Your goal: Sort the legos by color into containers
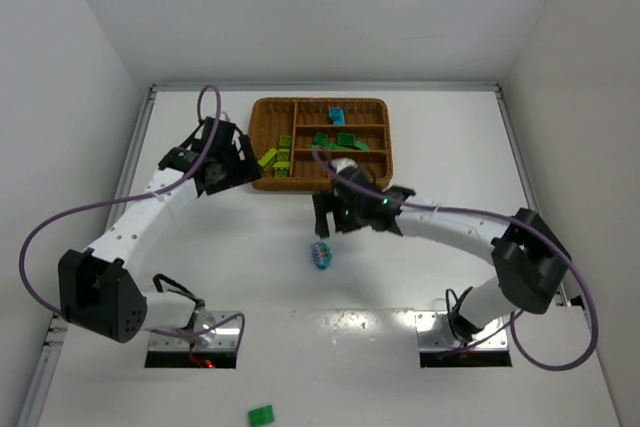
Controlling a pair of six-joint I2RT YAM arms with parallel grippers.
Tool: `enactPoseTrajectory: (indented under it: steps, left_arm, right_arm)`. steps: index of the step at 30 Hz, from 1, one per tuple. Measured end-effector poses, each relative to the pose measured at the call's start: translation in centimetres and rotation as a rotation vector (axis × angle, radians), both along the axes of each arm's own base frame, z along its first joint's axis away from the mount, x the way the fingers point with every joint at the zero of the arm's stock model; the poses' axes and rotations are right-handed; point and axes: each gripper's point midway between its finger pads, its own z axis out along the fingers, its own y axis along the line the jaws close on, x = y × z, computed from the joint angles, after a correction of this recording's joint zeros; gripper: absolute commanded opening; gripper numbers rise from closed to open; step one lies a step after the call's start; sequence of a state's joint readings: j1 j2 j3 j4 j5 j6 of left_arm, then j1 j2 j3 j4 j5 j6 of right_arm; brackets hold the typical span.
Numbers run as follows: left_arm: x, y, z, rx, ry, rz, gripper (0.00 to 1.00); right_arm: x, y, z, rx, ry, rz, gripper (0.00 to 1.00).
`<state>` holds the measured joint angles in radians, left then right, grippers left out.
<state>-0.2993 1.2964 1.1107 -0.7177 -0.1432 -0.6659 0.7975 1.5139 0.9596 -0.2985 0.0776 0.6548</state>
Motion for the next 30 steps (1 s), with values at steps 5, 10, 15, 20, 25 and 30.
enactPoseTrajectory:
  steps: [5,10,15,20,25,30]
  left_arm:
    - [-0.2,0.1,0.1,0.0,-0.004,0.0,0.84]
    - [-0.5,0.2,0.1,-0.002,-0.006,0.001,0.84]
    - [-0.5,0.2,0.3,0.0,-0.011,-0.002,0.84]
    - [-0.5,0.2,0.3,0.001,-0.012,-0.001,0.84]
    - [-0.5,0.2,0.3,0.003,-0.012,-0.004,0.84]
    - [-0.5,0.3,0.3,0.01,-0.014,-0.011,0.84]
  right_arm:
    - [-8.2,0.8,-5.1,-0.115,0.119,0.159,0.86]
    - [-8.2,0.6,-7.2,-0.171,0.137,0.149,0.83]
    - [-7.6,1.3,-9.2,-0.221,0.146,0.146,0.74]
    - [-6.4,2.5,-9.1,-0.215,0.103,0.135,0.44]
    - [-4.6,2.8,-7.8,-0.224,0.051,0.079,0.23]
    - [-1.1,0.2,-4.7,-0.23,-0.016,-0.046,0.23]
